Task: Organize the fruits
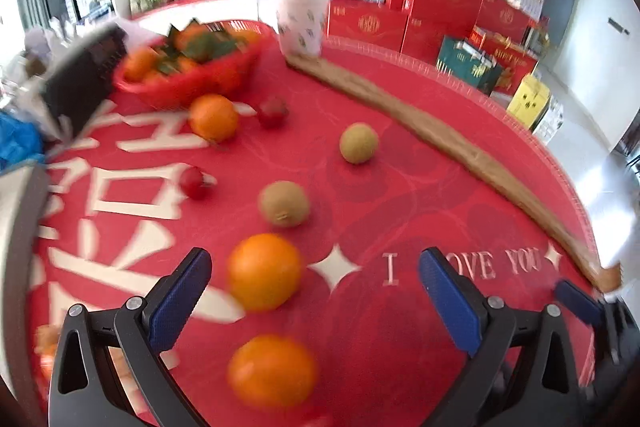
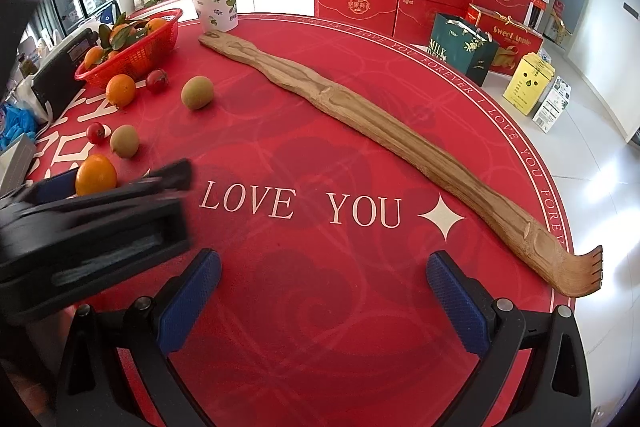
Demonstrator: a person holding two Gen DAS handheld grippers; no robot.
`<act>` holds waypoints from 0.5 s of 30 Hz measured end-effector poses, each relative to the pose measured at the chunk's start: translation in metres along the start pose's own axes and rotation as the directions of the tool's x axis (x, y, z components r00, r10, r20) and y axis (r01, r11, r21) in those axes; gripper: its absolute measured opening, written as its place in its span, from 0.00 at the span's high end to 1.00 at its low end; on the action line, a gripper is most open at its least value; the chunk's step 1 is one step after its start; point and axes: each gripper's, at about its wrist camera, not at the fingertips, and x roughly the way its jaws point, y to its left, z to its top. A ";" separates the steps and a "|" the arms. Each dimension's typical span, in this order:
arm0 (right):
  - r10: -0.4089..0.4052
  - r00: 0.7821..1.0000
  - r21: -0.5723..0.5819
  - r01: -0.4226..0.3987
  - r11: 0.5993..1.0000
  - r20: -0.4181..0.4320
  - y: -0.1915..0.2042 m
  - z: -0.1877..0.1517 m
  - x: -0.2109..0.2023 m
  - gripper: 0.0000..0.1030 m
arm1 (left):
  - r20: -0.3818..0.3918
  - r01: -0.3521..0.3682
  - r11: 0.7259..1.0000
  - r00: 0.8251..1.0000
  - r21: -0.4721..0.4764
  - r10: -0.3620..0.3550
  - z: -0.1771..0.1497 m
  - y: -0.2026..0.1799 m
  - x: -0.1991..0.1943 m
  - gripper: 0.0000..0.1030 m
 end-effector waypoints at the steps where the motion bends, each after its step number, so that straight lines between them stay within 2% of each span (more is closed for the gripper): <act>1: 0.000 1.000 0.000 0.000 1.000 0.000 0.000 0.000 0.000 0.00 | 0.038 -0.012 1.000 0.999 0.008 0.012 -0.004 0.006 -0.016 0.00; 4: 0.000 1.000 0.001 0.000 1.000 0.000 0.000 0.000 0.000 0.00 | 0.114 -0.019 0.999 0.993 0.036 0.015 -0.019 0.027 -0.059 0.00; 8: 0.000 1.000 0.000 0.000 1.000 0.000 0.000 0.001 0.000 0.00 | 0.176 -0.112 0.993 0.979 0.045 0.103 -0.064 0.065 -0.100 0.00; 10: 0.000 1.000 0.000 0.000 1.000 0.000 0.000 0.001 0.000 0.00 | 0.160 -0.138 0.990 0.978 0.029 0.132 -0.085 0.084 -0.105 0.00; 15: -0.006 1.000 0.009 0.006 1.000 0.002 0.000 0.000 -0.001 0.00 | 0.070 -0.138 0.990 0.988 -0.037 0.140 -0.120 0.115 -0.096 0.00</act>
